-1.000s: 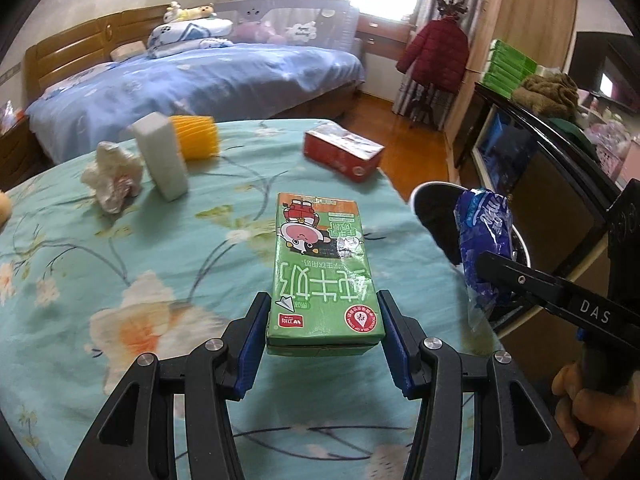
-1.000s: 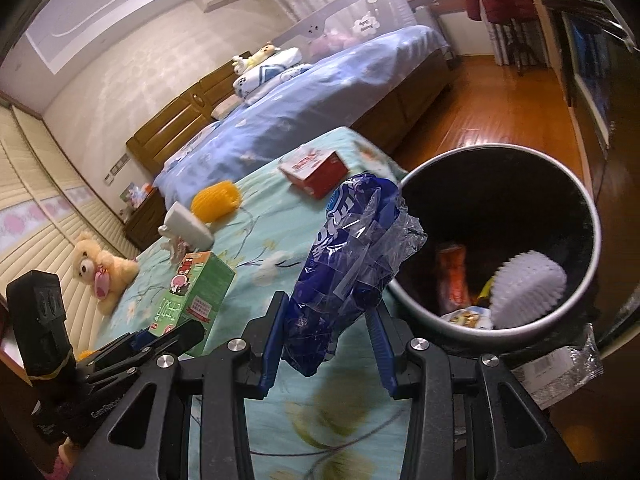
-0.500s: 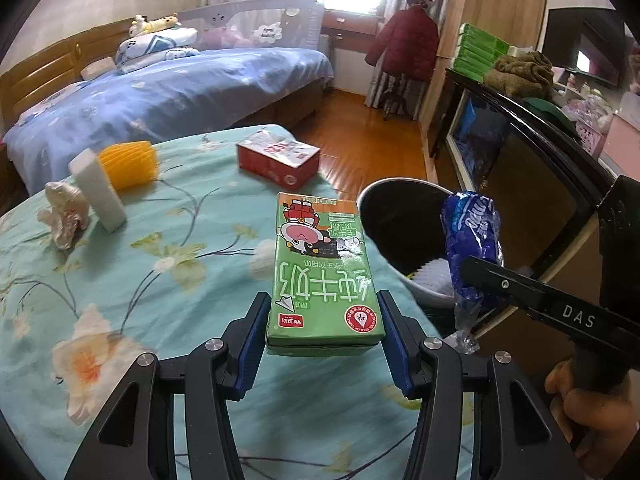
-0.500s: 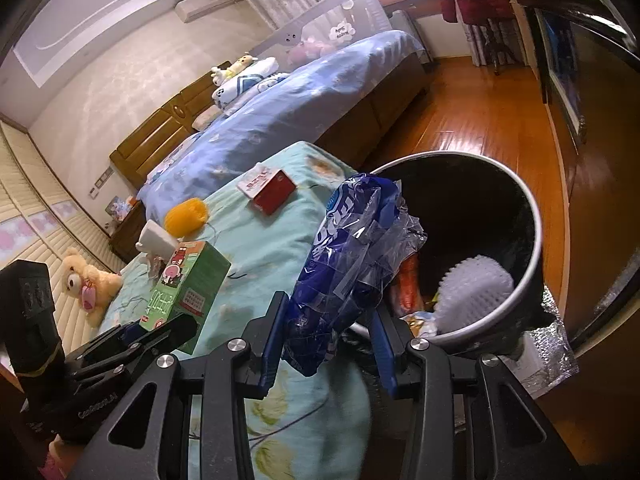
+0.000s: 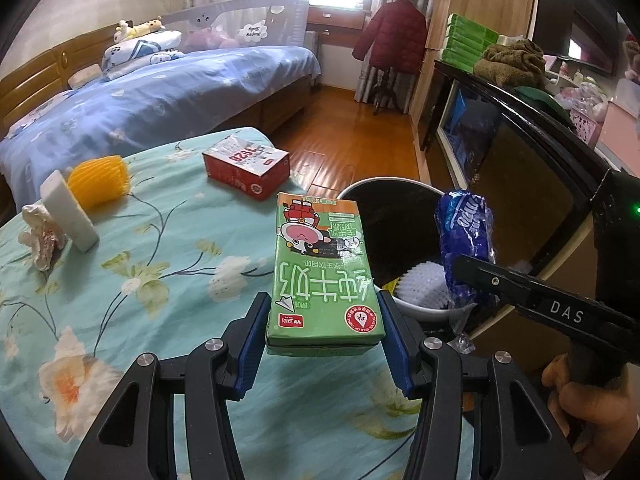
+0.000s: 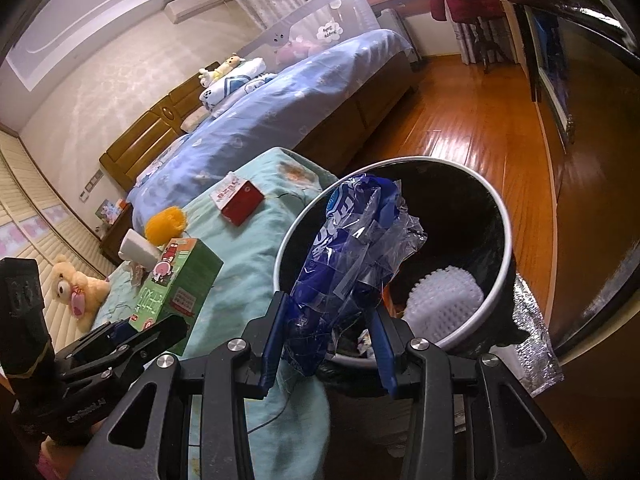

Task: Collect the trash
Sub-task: 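Carry the green carton and blue bag over the bin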

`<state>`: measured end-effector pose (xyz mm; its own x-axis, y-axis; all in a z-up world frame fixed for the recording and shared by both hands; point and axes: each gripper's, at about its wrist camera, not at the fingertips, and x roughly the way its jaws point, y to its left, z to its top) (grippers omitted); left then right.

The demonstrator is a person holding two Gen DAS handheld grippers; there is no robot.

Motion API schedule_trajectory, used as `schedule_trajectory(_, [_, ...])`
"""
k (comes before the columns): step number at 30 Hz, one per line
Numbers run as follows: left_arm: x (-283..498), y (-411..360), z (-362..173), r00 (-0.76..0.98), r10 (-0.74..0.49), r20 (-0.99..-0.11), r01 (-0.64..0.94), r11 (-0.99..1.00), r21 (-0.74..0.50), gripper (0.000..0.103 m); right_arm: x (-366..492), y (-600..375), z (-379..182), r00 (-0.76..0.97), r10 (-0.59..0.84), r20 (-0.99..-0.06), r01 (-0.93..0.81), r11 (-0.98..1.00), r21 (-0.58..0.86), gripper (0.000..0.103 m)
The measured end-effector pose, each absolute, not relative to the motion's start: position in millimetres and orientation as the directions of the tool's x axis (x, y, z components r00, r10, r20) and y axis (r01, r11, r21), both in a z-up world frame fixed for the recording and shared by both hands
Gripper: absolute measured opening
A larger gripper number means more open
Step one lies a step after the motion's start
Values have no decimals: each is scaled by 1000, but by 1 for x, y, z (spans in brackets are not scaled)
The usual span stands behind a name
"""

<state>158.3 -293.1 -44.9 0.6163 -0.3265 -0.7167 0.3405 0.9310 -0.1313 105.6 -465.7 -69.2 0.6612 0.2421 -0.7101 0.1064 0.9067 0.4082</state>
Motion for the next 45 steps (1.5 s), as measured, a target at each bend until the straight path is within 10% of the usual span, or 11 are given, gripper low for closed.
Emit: schedule_trajectory(45, [197,-348,-57,555,-359,-750,407,904,-132,51,142,-498,-76,611,203,-765,137,925,355,41])
